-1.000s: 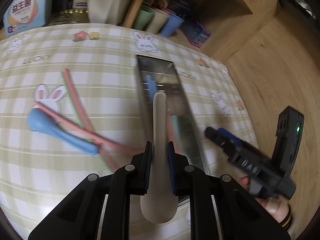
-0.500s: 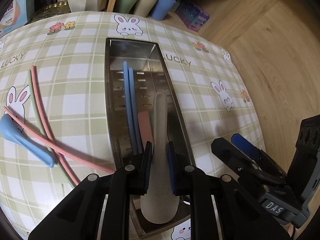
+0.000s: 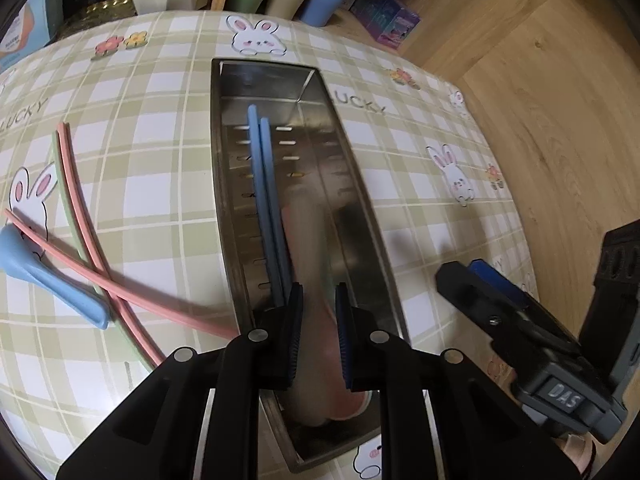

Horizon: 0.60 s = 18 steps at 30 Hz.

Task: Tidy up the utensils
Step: 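Lower the white ceramic spoon into the tray and open the left tool, then close the left tool on the blue spoon lying on the table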

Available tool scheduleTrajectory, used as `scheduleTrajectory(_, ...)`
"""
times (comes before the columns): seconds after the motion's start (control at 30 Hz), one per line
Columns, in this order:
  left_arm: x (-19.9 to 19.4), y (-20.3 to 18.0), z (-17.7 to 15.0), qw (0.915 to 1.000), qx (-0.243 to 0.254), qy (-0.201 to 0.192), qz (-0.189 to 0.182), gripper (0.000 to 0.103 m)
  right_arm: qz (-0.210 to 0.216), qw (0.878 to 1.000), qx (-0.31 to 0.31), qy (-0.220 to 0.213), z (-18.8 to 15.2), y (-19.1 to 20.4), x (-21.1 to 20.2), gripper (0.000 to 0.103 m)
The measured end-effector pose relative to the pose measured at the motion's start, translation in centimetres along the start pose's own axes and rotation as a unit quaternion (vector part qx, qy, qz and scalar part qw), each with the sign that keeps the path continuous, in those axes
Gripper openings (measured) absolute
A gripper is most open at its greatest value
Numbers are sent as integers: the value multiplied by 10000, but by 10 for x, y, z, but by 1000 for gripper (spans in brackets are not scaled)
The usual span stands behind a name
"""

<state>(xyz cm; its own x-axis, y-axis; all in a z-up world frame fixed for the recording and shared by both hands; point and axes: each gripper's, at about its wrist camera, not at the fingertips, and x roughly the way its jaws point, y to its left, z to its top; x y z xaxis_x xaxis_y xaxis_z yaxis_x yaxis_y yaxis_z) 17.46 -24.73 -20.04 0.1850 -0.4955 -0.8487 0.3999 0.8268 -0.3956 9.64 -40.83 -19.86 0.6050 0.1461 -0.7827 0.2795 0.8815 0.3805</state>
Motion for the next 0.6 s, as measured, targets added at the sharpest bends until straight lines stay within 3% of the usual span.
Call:
scheduleTrajectory(0.23,-38,1,-1,9984,280,-485,68,18,46,10000,22,-37,-6,11,-4,82)
scheduleTrajectory(0.3,-51,9,-2,9975,270,-647,117,22,54,10000,7,-42,-9,17,-5,82)
scheduleTrajectory(0.6,-95,79,-8,9933,-218,-1025,498,30,-34,10000,-59,-43,-18,44,2,82)
